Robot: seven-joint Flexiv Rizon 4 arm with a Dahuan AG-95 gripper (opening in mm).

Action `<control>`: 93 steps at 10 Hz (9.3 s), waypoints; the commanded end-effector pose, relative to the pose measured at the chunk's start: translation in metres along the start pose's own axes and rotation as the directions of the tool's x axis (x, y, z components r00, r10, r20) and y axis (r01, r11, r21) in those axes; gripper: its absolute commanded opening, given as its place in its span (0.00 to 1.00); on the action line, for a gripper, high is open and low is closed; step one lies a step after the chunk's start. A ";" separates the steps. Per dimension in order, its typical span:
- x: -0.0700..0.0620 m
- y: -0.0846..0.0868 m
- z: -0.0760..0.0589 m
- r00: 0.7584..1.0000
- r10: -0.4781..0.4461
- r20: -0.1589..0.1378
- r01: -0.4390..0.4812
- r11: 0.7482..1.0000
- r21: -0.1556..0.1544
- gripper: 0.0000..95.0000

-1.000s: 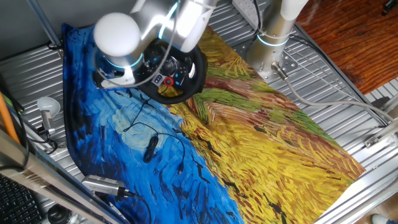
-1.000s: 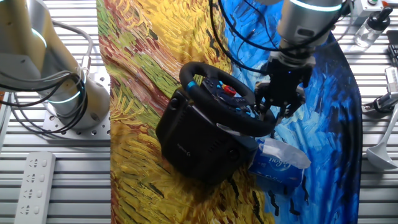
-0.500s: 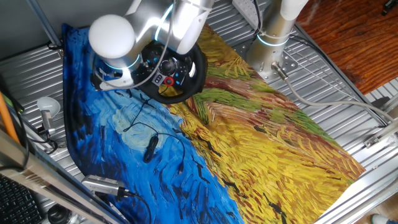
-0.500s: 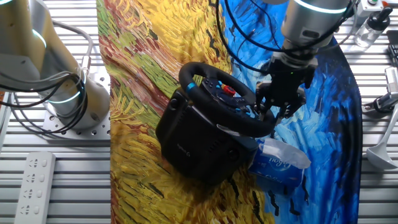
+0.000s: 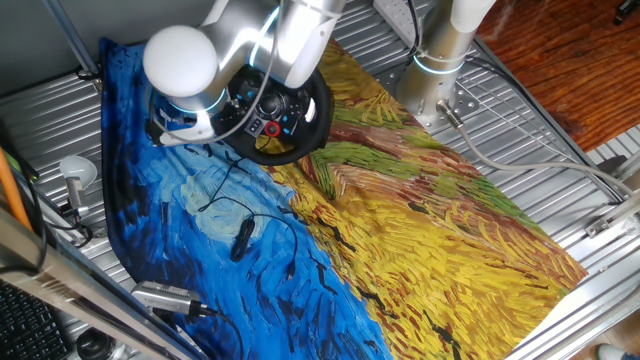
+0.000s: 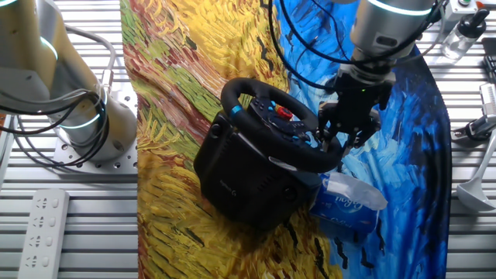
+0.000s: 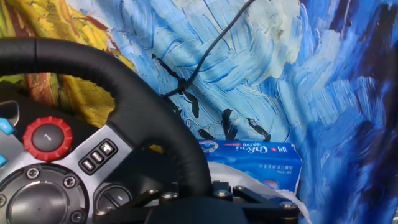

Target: Rotate the steering wheel 90 degrees clockwise

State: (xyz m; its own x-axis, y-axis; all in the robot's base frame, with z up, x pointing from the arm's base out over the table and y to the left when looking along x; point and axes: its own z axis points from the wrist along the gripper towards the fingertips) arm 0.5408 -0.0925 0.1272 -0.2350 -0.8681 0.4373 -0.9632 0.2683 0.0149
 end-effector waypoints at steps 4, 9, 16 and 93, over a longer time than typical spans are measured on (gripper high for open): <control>0.003 0.000 0.000 0.998 0.042 -0.044 -0.042 0.999 -0.004 0.20; 0.008 0.000 0.000 0.997 0.057 -0.058 -0.059 0.998 -0.025 0.20; 0.011 0.002 0.001 0.994 0.079 -0.076 -0.083 0.996 -0.045 0.20; 0.087 0.033 -0.016 0.683 0.536 -0.497 -0.676 0.722 -0.150 0.20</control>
State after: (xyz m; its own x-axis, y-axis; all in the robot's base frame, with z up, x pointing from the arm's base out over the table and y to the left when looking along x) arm 0.4903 -0.1536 0.1803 -0.6134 -0.2428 0.7515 -0.5174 0.8425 -0.1500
